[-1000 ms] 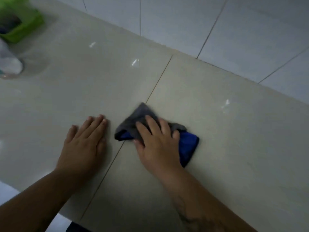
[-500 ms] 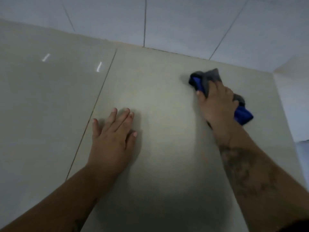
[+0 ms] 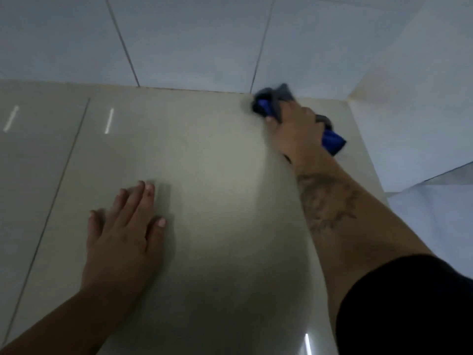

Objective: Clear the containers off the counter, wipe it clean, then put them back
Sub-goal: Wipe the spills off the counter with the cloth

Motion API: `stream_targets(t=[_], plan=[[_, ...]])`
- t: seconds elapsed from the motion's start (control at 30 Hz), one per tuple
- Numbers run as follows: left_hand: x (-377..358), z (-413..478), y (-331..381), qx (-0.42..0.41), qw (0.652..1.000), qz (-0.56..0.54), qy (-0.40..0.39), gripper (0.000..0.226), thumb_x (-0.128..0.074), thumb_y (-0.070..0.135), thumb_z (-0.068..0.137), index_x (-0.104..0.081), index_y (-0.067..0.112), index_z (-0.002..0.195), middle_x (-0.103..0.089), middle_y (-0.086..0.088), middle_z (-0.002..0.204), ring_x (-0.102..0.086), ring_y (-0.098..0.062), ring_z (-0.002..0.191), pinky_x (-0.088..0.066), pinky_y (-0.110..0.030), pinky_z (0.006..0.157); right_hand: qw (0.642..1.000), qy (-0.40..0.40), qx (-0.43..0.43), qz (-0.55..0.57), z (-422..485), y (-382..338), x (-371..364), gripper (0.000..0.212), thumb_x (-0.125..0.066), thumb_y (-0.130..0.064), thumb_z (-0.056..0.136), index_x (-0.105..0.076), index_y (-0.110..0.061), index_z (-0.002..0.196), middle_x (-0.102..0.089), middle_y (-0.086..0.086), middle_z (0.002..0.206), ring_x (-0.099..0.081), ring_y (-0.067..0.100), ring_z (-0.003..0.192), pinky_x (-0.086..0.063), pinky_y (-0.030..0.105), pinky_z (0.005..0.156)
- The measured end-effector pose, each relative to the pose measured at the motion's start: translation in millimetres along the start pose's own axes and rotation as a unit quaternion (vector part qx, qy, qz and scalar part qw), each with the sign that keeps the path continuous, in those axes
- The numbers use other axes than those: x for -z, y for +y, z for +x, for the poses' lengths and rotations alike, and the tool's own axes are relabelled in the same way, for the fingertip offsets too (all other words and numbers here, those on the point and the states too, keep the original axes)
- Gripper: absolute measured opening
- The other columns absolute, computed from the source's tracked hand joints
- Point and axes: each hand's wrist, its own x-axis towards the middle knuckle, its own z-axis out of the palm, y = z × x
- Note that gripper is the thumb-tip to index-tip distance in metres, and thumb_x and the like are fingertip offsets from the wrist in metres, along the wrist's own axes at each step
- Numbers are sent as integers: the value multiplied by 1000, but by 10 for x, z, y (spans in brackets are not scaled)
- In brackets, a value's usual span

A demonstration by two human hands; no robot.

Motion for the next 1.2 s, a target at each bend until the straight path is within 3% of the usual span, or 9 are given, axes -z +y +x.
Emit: stream_targets(t=[0.17,0.23,0.33,0.4,0.57,0.73,0.8,0.97,1.2], plan=[[19,-14,24,6,1000,10,-14,60,-24,49,94,-27,28,150,-24,10,157,-15,-15,146,-12,-52,113,985,29,-169,22,-933,158,-31,54,-40,-51,94,-36,-26,142,-33,4,152,-30,35,134,-23,63,104],[20,-11,19,9,1000,20,-21,60,-23,49,93,-28,28,149,-25,11,157,-16,-15,146,-12,-52,113,995,22,-92,18,-1377,-391,-80,55,-43,-50,92,-36,-28,143,-32,3,153,-28,34,135,-24,62,103],[13,-12,12,10,999,34,-25,61,-22,51,93,-30,27,149,-25,11,156,-17,-16,146,-12,-52,113,990,-12,138,40,-1560,-1104,-156,50,-42,-48,93,-40,-31,140,-34,-2,150,-29,28,133,-26,57,101],[6,-15,12,9,999,36,-22,60,-21,51,93,-29,28,149,-24,13,156,-16,-15,146,-11,-51,113,982,-13,182,40,-1155,-1138,-137,45,-42,-47,93,-44,-31,135,-40,-4,145,-36,26,127,-30,54,98],[5,-7,15,1,999,41,-21,57,-25,47,94,-31,30,148,-25,11,157,-17,-18,146,-14,-54,112,998,26,-56,0,-34,108,-9,48,-41,-48,91,-44,-24,133,-46,6,138,-43,37,121,-33,58,97],[16,-13,17,4,998,46,-34,56,-23,47,96,-26,32,149,-20,11,158,-12,-17,147,-11,-54,114,982,31,-187,-25,-413,624,137,52,-41,-47,91,-41,-17,134,-43,13,138,-40,41,121,-30,59,100],[18,-11,10,1,998,47,-38,57,-21,48,96,-24,32,150,-18,12,158,-9,-15,147,-9,-53,115,989,35,-139,-35,-804,184,97,52,-45,-50,86,-45,-19,129,-45,11,136,-44,39,115,-33,56,94],[-5,-13,-2,0,998,50,-33,56,-19,50,97,-20,35,150,-15,14,159,-6,-13,147,-8,-53,114,988,24,153,-16,-1176,-895,-72,55,-44,-53,86,-41,-37,139,-49,-1,133,-46,30,109,-35,48,85],[-16,-11,14,10,999,41,-17,55,-26,49,94,-30,34,147,-24,13,157,-16,-15,146,-15,-56,112,994,22,-109,-6,140,712,133,59,-35,-49,85,-37,-29,142,-35,1,149,-40,40,126,-28,63,102]])
